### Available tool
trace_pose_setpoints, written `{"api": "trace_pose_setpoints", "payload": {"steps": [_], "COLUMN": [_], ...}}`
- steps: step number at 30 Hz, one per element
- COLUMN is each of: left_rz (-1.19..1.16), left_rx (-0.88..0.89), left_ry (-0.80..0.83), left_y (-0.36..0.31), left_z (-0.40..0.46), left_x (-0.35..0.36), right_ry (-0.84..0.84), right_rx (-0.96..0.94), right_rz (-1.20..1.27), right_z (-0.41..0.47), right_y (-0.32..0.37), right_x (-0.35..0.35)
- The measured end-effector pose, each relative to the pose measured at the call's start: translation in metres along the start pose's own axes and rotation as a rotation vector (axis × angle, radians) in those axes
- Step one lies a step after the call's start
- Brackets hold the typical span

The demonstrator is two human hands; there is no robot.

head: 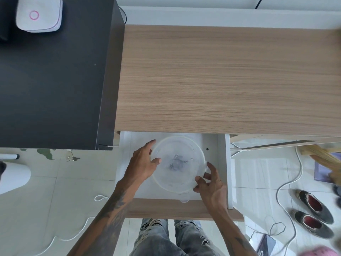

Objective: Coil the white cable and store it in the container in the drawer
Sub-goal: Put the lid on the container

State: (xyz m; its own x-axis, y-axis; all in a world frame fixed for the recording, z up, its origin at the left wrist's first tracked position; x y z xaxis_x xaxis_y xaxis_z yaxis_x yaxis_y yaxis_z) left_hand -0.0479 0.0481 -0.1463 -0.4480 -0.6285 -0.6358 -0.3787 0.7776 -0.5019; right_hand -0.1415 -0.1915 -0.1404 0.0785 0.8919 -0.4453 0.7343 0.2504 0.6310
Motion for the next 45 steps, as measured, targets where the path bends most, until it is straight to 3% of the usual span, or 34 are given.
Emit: {"api": "trace_pose_setpoints", "payload": {"steps": [10, 13, 16, 19, 21, 24, 28, 37, 41, 45], "left_rz": [-0.124, -0.159, 0.001, -0.049, -0.157, -0.252, -0.368, -0.532, -0.424, 0.132], "left_rx": [-0.024, -0.037, -0.038, -0.157, -0.316, -0.414, -0.407, -0.515, -0.382, -0.004], "left_ry": [0.03, 0.097, -0.084, -0.363, -0.319, -0.202, -0.315, -0.452, -0.378, -0.293], "left_y": [0.006, 0.003, 0.003, 0.015, 0.03, 0.03, 0.014, 0.031, 0.022, -0.017], "left_z": [0.014, 0.011, -0.017, -0.064, -0.082, -0.089, -0.082, -0.081, -0.078, -0.083], "left_x": [0.002, 0.001, -0.008, -0.019, -0.001, 0.027, 0.029, 0.044, 0.036, 0.037], "right_ry": [0.063, 0.102, 0.114, -0.024, -0.051, 0.072, 0.167, 0.145, 0.186, 0.198], "right_rx": [0.074, 0.075, 0.013, -0.233, -0.399, -0.449, -0.426, -0.383, -0.363, -0.361], "right_rz": [0.009, -0.103, -0.379, -0.583, -0.598, -0.671, -0.807, -0.831, -0.848, -0.867], "right_z": [0.013, 0.015, 0.009, 0.004, 0.008, 0.026, 0.044, 0.064, 0.069, 0.064], "right_y": [-0.007, -0.001, 0.018, 0.059, 0.085, 0.103, 0.097, 0.102, 0.105, 0.101], "right_x": [-0.001, 0.002, 0.008, 0.003, 0.007, 0.03, 0.047, 0.049, 0.049, 0.051]}}
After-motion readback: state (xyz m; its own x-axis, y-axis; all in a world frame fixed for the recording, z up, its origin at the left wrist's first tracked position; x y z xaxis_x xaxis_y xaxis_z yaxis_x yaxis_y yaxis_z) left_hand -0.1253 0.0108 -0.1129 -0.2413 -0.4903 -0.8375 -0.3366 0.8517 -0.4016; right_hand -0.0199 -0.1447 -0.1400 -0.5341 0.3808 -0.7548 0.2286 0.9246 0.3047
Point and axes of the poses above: each hand's wrist, its own z-axis towards the middle knuckle, its own x-axis out of the palm, y = z × x, the point moved 8 cm from there along z, towards the middle knuckle, and after that the axes turned 3 degrees about z, right-handed, at the moved point
